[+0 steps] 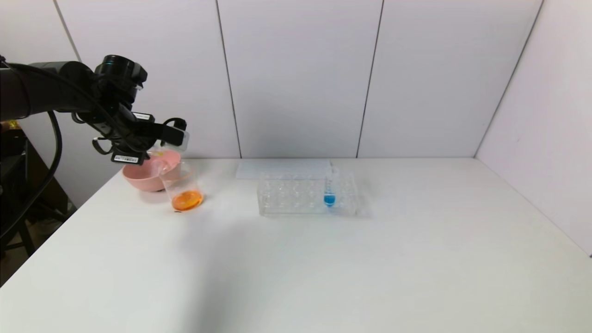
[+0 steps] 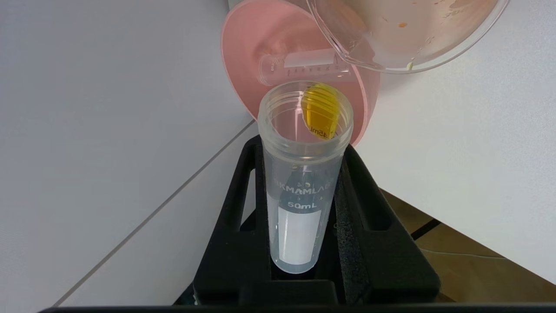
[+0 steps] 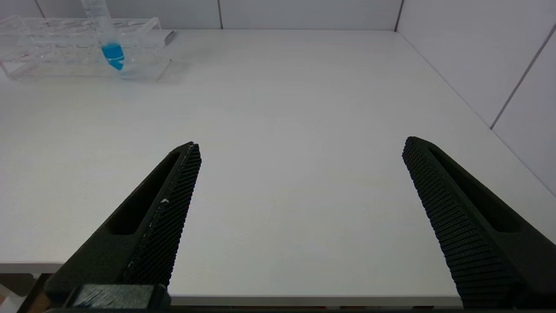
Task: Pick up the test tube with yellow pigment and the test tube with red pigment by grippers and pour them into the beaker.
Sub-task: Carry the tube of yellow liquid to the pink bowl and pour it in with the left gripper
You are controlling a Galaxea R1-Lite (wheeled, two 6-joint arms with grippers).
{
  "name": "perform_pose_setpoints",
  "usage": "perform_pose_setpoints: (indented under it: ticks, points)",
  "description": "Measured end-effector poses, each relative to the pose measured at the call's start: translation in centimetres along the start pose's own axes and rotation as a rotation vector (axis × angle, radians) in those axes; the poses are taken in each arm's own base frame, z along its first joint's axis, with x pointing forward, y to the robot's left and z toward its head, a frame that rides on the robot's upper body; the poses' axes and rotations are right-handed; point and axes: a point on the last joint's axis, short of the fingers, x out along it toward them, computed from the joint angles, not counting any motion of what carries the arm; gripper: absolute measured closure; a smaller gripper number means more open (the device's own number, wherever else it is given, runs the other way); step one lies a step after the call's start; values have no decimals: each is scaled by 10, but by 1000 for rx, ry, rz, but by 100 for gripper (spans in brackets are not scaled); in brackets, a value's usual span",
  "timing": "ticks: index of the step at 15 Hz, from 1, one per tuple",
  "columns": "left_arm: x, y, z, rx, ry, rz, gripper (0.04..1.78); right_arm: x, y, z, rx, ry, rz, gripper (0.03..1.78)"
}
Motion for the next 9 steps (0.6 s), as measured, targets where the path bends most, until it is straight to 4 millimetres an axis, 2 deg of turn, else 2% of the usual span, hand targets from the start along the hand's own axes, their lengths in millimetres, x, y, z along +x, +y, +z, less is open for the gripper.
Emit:
perform_pose_setpoints:
  ticks: [9]
  points:
    - [0,0,4,14,27,5,137,0,0,0,0,0,0,11]
